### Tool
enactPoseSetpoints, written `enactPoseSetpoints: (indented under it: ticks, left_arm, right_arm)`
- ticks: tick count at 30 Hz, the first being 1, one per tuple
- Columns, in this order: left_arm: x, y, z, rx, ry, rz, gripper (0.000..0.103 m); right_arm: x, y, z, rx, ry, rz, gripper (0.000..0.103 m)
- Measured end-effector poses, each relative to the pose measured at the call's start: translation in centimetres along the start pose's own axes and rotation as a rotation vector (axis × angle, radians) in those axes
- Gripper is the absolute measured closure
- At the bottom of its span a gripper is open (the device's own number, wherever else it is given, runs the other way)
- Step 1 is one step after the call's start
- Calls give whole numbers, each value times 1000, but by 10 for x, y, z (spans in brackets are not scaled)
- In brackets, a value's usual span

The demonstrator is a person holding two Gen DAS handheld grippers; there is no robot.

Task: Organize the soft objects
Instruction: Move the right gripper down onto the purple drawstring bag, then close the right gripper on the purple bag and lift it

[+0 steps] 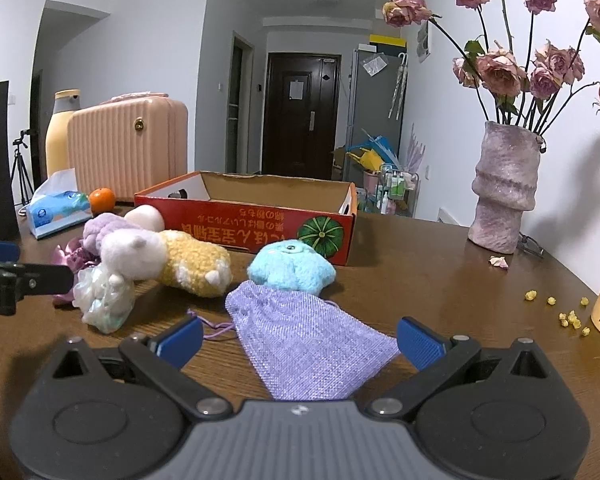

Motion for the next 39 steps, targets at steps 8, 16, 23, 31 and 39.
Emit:
enactPoseSetpoints:
  ticks: [8,16,23,31,39]
  left_arm:
    - [-4,5,0,-21,-19,-13,0]
    - [-7,7,1,-25,-30,-2,0]
    - [-9,9,0,-31,-33,7,0]
    - [-9,12,0,-39,-35,15,0]
    - [-10,14,-1,-42,-35,15,0]
  right_arm:
    - [3,17,2,-44,-3,7,0]
    - [3,48,7,-104,-54,7,0]
    - [7,77,11,-158,-57,37,1]
    - [15,98,9,-227,-4,97,15]
    - [15,96,8,-214,-5,90,39]
Point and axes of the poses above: each gripper's, at about its wrist camera, not at the fingertips, and y roughly the way its jaws point, x to its right, z to its top, the point moved 8 cm from there along y, roughly the way its jaws point, and after that the axes turned 13 degrees about -x, right-handed, at the moved point
